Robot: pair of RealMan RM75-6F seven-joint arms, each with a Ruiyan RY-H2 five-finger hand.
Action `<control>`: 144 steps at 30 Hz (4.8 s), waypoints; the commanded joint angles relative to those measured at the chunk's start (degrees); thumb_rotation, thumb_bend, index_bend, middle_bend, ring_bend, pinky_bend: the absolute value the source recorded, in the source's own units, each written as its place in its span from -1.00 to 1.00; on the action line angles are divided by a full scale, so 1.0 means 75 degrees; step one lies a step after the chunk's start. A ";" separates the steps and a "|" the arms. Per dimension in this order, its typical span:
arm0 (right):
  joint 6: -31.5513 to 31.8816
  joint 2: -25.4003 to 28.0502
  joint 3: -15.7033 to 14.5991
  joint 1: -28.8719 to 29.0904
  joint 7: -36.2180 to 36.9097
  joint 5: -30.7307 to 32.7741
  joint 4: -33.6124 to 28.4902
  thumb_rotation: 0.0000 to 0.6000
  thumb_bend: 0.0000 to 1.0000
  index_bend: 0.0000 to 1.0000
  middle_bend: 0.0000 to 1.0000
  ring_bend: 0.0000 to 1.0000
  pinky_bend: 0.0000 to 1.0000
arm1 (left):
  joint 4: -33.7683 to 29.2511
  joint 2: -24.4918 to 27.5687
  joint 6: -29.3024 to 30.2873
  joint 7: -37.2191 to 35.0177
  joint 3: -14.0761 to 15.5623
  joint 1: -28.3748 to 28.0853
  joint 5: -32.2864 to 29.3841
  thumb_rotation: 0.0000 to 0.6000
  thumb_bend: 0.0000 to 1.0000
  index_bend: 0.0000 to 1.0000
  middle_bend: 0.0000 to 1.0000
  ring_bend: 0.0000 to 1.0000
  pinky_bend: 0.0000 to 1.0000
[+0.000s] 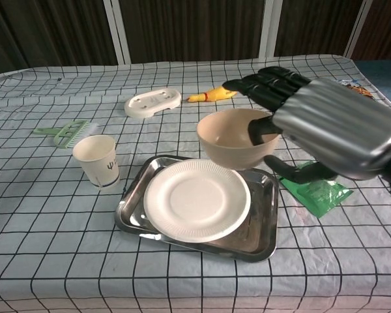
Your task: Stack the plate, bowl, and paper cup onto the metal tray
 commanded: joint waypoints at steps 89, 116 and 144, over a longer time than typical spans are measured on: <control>0.3586 0.2724 -0.0549 -0.3391 0.4989 0.1720 0.1354 1.00 -0.65 -0.65 -1.00 -1.00 -1.00 | 0.2144 -0.3508 -0.3587 0.0819 -0.1102 -0.3517 -0.0850 1.00 -0.26 -0.12 -1.00 -1.00 -0.97; 0.3433 0.2712 -0.0237 -0.3618 0.5662 0.1898 0.1654 1.00 -0.65 -0.68 -1.00 -1.00 -1.00 | 0.1306 -0.3332 -0.2525 0.0840 -0.0705 -0.3903 -0.0124 1.00 -0.08 0.35 -0.82 -1.00 -1.00; 0.3229 0.2802 -0.0106 -0.3733 0.6206 0.2055 0.1963 1.00 -0.65 -0.69 -1.00 -1.00 -1.00 | 0.1212 -0.4401 -0.4227 0.1938 -0.0984 -0.4967 -0.0871 1.00 -0.11 0.24 -0.79 -1.00 -1.00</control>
